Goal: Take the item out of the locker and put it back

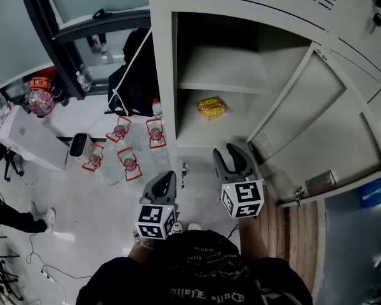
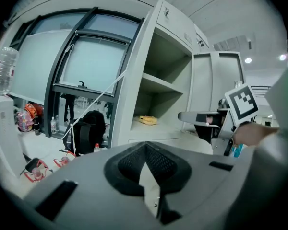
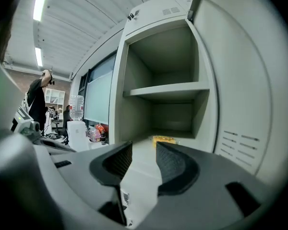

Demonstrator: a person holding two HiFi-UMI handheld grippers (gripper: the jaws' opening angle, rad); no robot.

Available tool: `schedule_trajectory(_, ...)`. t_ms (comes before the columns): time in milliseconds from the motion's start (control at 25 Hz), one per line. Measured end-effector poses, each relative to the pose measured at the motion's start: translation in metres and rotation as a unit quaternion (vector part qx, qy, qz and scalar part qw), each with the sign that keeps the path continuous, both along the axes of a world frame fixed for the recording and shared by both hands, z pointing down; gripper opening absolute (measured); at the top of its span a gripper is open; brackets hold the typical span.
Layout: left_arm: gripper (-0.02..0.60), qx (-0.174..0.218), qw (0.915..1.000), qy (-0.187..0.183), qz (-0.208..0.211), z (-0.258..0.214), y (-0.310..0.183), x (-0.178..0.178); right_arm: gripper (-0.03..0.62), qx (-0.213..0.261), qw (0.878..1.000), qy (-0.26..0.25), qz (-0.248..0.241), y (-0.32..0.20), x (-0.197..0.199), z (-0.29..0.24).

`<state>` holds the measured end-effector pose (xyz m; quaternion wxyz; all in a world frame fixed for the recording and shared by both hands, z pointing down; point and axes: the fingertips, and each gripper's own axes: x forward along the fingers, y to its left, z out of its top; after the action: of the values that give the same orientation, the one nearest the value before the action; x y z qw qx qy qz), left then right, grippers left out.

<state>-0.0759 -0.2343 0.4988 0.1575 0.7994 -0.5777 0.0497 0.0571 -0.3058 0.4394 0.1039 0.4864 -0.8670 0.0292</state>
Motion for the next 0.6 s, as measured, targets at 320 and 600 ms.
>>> schedule_trajectory(320,0.003,0.002,0.9993,-0.002,0.037,0.004,0.003,0.021,0.156,-0.018,0.999,-0.021,0.021,0.028,0.01,0.022)
schedule_trajectory(600,0.005,0.001,0.9985,-0.007,0.055,0.008,0.006,0.035,0.156,-0.051,0.998,-0.032,0.03,0.05,0.018,0.043)
